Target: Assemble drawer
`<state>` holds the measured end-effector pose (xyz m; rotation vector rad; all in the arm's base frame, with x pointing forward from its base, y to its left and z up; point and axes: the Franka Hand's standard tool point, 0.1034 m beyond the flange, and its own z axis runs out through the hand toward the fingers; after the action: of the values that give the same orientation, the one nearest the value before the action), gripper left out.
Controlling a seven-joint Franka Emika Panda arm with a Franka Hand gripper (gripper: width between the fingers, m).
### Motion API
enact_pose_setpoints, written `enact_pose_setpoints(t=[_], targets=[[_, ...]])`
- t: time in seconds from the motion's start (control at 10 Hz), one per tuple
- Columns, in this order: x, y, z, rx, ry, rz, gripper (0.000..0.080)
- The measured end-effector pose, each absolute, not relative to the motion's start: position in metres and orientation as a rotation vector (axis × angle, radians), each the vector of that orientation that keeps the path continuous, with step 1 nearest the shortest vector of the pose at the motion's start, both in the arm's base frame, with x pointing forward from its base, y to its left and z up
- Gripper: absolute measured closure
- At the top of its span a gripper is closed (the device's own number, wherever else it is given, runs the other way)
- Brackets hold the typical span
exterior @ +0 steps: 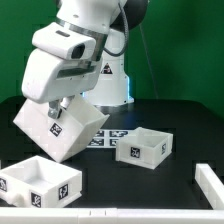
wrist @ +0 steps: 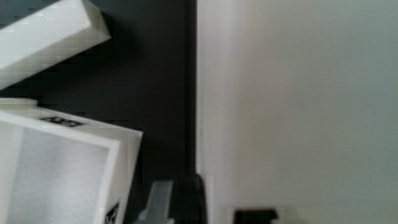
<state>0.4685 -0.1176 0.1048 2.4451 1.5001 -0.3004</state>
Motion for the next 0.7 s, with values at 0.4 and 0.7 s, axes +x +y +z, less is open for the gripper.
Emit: enact_pose_setpoints(t=[0.4, 0.7], targets=[[0.462, -0.127, 0.102, 2.486, 1.477, -0.301, 0.0735], [0.468, -0.144, 0.101, 2.518, 1.349, -0.329, 0.0735]])
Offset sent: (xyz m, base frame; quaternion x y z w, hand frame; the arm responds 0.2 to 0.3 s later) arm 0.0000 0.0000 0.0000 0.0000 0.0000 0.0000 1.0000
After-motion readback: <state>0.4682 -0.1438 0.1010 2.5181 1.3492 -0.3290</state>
